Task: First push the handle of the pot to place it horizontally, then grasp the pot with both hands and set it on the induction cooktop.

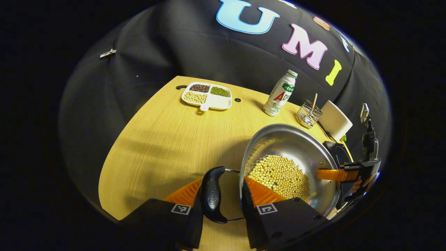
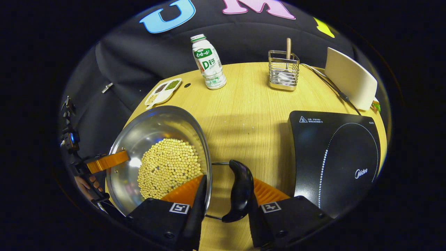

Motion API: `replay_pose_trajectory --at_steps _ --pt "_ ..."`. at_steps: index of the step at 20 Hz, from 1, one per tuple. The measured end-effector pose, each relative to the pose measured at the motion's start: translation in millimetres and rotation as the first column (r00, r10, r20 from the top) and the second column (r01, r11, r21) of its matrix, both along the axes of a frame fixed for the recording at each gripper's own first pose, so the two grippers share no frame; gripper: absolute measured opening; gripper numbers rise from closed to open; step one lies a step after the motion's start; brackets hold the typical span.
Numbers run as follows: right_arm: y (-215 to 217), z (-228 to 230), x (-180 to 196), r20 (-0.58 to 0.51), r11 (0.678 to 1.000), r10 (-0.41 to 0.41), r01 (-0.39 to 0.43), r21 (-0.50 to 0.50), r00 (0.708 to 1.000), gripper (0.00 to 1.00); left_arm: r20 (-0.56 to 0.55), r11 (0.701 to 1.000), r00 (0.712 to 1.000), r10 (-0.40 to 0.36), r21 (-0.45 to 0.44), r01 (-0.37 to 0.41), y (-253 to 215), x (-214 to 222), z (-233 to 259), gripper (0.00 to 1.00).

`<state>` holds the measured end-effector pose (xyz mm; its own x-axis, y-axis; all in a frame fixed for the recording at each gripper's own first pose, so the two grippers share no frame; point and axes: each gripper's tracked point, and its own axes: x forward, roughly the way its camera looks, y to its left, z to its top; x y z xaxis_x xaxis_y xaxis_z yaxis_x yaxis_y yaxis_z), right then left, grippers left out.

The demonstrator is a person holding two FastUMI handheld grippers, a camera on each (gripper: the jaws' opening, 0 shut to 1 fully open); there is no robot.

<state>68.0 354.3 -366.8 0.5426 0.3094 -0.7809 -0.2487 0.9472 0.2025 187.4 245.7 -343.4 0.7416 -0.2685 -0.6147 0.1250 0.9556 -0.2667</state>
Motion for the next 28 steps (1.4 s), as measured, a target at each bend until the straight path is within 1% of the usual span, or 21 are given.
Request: replay_pose_trajectory --at_steps 4,6,7,8,11,17,18,19,20,21,22,23,24,25,26,27,28 --pt "-2.5 21.5 -4.8 0.022 1.000 -0.007 0.007 0.012 1.000 0.59 0.017 1.000 1.000 -0.013 0.028 0.012 0.0 -7.5 22.2 0.53" --pt "-8.4 36.1 -5.6 0.040 1.000 -0.011 0.011 0.016 0.999 0.59 0.026 1.000 1.000 -0.008 0.020 0.008 -5.9 -11.9 34.0 0.53" --pt "-12.6 44.2 -6.1 0.051 1.000 -0.013 0.013 0.016 0.999 0.59 0.028 1.000 1.000 -0.007 0.015 0.006 -10.2 -15.0 39.5 0.55" --pt "-17.6 51.8 -6.8 0.062 1.000 -0.015 0.014 0.016 0.998 0.59 0.031 1.000 1.000 -0.005 0.011 0.005 -15.1 -17.5 45.6 0.53" --pt "-37.3 73.7 -9.8 0.085 1.000 -0.019 0.018 0.016 0.996 0.59 0.033 1.000 0.999 -0.008 0.002 0.008 -34.9 -26.8 63.0 0.53" --pt "-93.4 109.3 -12.8 0.114 0.999 -0.042 0.040 0.016 0.993 0.59 0.044 1.000 0.999 -0.031 -0.004 0.031 -89.5 -37.2 96.2 0.53" --pt "-104.1 114.3 -13.5 0.116 0.999 -0.047 0.046 0.010 0.992 0.54 0.044 0.999 0.998 -0.035 -0.008 0.035 -101.6 -37.1 100.1 0.53" --pt "-115.3 118.8 -14.2 0.119 0.999 -0.048 0.048 0.000 0.992 0.59 0.043 0.999 0.998 -0.041 -0.013 0.042 -112.7 -37.3 103.5 0.53" --pt "-126.1 124.8 -14.0 0.131 0.999 -0.048 0.050 -0.009 0.990 0.59 0.043 0.999 0.998 -0.047 -0.021 0.048 -124.0 -38.8 106.4 0.51" --pt "-138.1 131.7 -12.6 0.144 0.998 -0.054 0.057 -0.010 0.988 0.59 0.045 0.998 0.998 -0.050 -0.028 0.052 -135.6 -40.5 109.4 0.51" --pt "-147.3 137.5 -12.2 0.154 0.998 -0.061 0.064 -0.010 0.986 0.54 0.050 0.998 0.997 -0.054 -0.030 0.056 -146.8 -41.3 113.5 0.51" --pt "-156.9 140.4 -12.4 0.155 0.998 -0.066 0.068 -0.011 0.986 0.59 0.053 0.998 0.997 -0.055 -0.033 0.057 -157.0 -41.9 116.2 0.53" --pt "-166.4 142.1 -13.4 0.155 0.997 -0.071 0.073 -0.009 0.985 0.54 0.052 0.998 0.997 -0.056 -0.039 0.058 -166.9 -41.7 119.0 0.53" --pt "-176.8 143.1 -12.8 0.152 0.997 -0.077 0.079 -0.006 0.985 0.59 0.052 0.997 0.997 -0.060 -0.041 0.062 -177.7 -41.9 120.5 0.53" --pt "-186.4 144.1 -11.6 0.154 0.996 -0.084 0.085 -0.004 0.985 0.59 0.051 0.997 0.996 -0.066 -0.037 0.068 -187.8 -41.7 122.2 0.53" --pt "-196.1 145.4 -11.2 0.155 0.996 -0.088 0.090 -0.004 0.984 0.54 0.052 0.997 0.996 -0.074 -0.030 0.076 -197.2 -41.3 122.6 0.53" --pt "-205.7 145.1 -10.3 0.152 0.995 -0.096 0.097 0.002 0.984 0.54 0.053 0.996 0.995 -0.080 -0.026 0.081 -206.6 -40.5 125.4 0.53"
